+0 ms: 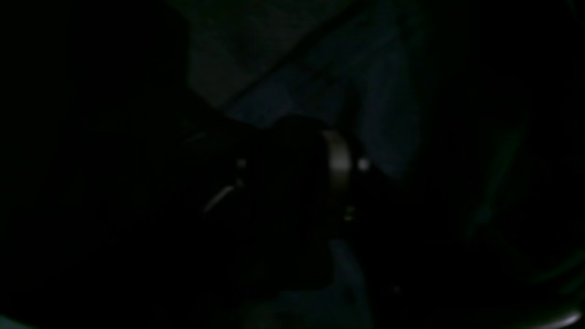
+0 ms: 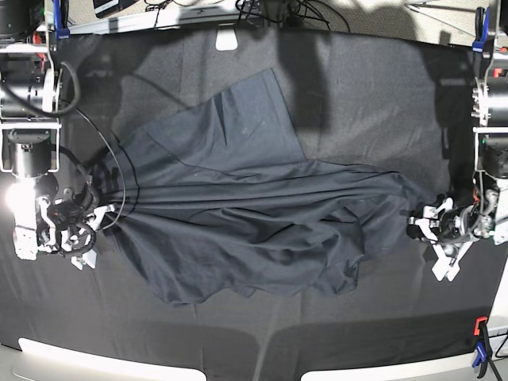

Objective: Layout the t-shirt on the table in an organized manner, then fold the t-shirt properly
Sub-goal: 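Hold the shirt with both grippers and stretch it between them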

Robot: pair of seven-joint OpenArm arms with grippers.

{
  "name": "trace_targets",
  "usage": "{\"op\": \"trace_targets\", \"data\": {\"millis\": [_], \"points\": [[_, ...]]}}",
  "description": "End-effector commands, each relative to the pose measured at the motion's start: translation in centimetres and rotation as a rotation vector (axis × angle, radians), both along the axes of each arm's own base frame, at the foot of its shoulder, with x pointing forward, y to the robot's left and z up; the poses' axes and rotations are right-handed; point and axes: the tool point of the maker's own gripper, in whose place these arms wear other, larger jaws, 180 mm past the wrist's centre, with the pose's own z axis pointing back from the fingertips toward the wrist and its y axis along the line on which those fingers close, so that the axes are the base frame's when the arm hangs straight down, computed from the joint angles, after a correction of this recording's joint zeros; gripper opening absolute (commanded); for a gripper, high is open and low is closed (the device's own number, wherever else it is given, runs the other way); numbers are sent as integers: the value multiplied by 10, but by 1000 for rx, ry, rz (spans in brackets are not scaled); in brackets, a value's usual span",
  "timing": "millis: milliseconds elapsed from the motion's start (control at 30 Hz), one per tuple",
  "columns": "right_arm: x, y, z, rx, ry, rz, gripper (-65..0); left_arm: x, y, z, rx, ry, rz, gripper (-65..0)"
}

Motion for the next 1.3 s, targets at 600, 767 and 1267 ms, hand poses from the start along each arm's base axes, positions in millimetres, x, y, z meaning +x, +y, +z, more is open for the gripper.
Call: {"op": "trace_targets", "data": {"millis": [600, 767, 1267], "points": [[15, -9, 19, -8, -51, -13, -650, -19, 130, 45, -44, -69, 315, -650], [15, -9, 19, -8, -50, -13, -650, -25, 139, 51, -120, -91, 374, -600], [11, -13, 19, -16, -36, -18, -650, 14, 87, 15, -23, -182, 436, -375]]}}
